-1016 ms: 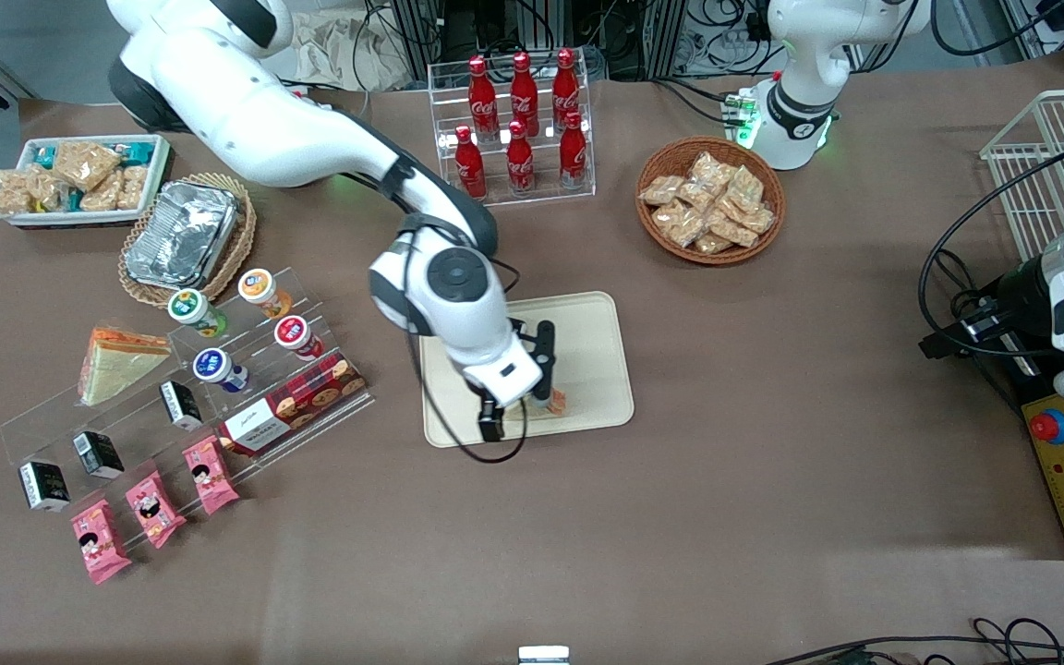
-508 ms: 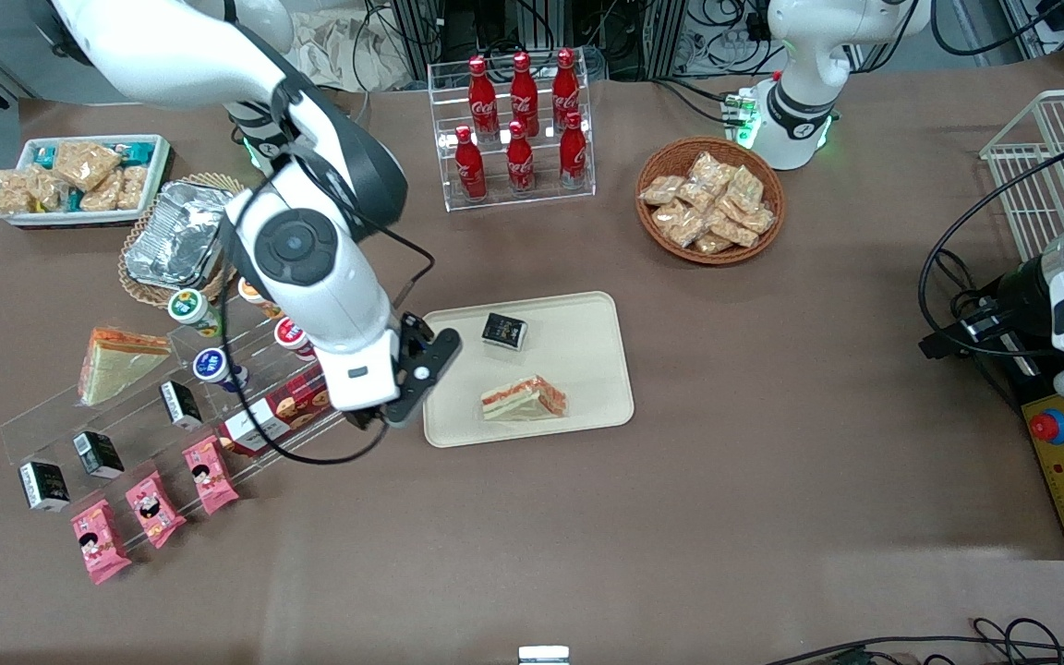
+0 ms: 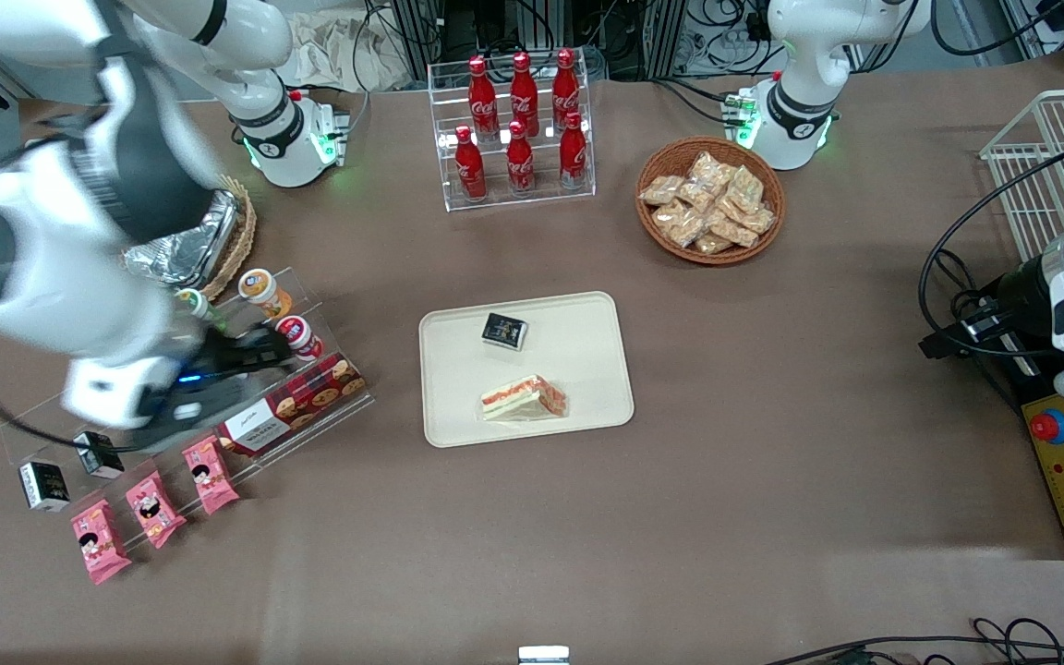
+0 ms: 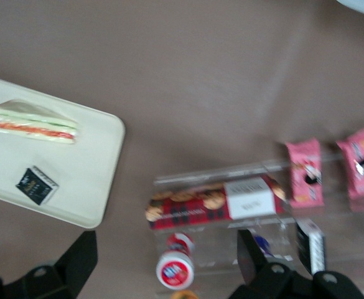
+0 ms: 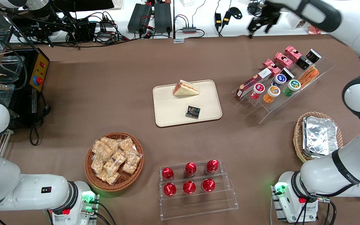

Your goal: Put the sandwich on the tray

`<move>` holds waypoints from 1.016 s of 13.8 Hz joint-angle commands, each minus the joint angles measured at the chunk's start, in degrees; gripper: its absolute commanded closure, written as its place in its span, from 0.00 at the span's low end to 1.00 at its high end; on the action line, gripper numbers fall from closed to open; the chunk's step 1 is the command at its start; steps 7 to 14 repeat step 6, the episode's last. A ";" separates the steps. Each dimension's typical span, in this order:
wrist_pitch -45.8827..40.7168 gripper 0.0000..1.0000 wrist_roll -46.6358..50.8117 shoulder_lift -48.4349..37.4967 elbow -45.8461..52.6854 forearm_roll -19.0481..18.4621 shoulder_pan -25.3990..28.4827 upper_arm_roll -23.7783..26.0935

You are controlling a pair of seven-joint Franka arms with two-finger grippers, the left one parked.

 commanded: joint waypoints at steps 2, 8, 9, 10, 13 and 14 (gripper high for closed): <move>-5.62 0.00 1.03 -3.60 0.57 2.04 -1.49 -5.56; -9.75 0.00 1.03 -5.27 4.08 1.95 -1.23 -10.50; -9.75 0.00 1.03 -5.27 4.08 1.95 -1.23 -10.50; -9.75 0.00 1.03 -5.27 4.08 1.95 -1.23 -10.50; -9.75 0.00 1.03 -5.27 4.08 1.95 -1.23 -10.50; -9.75 0.00 1.03 -5.27 4.08 1.95 -1.23 -10.50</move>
